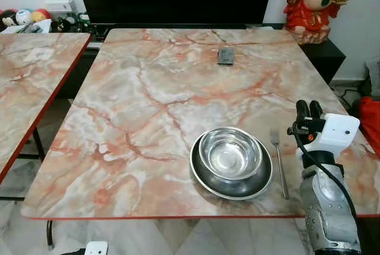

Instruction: Setting the table

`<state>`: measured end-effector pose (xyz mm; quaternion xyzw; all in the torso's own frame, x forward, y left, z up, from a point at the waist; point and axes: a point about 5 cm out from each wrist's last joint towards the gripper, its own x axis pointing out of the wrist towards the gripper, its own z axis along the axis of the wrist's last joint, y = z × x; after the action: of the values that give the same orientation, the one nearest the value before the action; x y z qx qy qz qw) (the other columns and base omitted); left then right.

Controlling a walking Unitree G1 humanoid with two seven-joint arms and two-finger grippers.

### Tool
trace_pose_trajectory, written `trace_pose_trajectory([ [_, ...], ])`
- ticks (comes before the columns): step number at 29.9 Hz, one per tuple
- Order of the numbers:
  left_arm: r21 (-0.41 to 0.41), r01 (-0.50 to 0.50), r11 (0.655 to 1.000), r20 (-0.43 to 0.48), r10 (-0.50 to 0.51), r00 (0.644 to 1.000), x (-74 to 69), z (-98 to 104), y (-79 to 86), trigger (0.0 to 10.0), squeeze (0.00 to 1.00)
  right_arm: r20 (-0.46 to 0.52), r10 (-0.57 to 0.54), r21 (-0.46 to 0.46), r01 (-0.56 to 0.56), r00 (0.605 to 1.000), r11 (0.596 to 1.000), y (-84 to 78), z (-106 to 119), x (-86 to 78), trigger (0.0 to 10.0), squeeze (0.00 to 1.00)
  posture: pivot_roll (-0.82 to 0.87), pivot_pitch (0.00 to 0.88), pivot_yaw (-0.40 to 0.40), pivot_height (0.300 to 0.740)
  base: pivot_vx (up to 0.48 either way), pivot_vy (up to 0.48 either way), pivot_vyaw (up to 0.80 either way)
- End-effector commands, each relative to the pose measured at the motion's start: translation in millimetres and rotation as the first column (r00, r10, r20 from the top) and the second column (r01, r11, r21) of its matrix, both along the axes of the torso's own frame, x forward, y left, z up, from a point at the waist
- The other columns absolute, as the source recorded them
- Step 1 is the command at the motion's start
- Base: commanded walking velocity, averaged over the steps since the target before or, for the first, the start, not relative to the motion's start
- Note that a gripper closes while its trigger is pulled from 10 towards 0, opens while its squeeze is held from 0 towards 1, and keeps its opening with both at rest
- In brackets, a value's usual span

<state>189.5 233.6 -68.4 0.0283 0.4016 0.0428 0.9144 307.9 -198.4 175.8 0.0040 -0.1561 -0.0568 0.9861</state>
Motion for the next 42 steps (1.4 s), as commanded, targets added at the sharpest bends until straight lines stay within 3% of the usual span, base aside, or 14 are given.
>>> trace_pose_trajectory([
  [1, 0.004, -0.020, 1.000, -0.065, 0.021, 0.998, -15.9, -7.9, 3.6, 10.0, 0.00, 0.040, 0.039, -0.015, -0.038, 0.998, 0.999, 10.0, 8.8, 0.0, 10.0, 0.00, -0.01, 0.096, 0.011, 0.740, 0.000, 0.390, 0.80],
  [5, 0.004, -0.017, 1.000, -0.068, 0.017, 0.998, -16.0, -8.0, 3.6, 10.0, 0.00, 0.027, 0.006, 0.045, -0.007, 1.000, 0.999, 5.5, 5.9, 2.0, 10.0, 0.00, -0.01, 0.093, 0.010, 0.740, 0.000, 0.388, 0.00],
  [23, 0.006, -0.008, 1.000, -0.074, 0.008, 0.997, -17.8, -8.8, 3.5, 10.0, 0.00, 0.028, 0.013, 0.052, -0.015, 1.000, 0.999, 10.0, 6.0, 4.3, 10.0, 0.00, -0.01, 0.063, 0.010, 0.740, 0.000, 0.389, 0.00],
  [42, 0.004, -0.011, 1.000, -0.069, 0.011, 0.998, -16.6, -8.2, 3.7, 10.0, 0.00, 0.018, 0.038, 0.067, -0.039, 0.999, 0.997, 20.1, 4.9, 7.6, 10.0, 0.00, 0.00, 0.090, 0.009, 0.740, 0.000, 0.389, 0.00],
])
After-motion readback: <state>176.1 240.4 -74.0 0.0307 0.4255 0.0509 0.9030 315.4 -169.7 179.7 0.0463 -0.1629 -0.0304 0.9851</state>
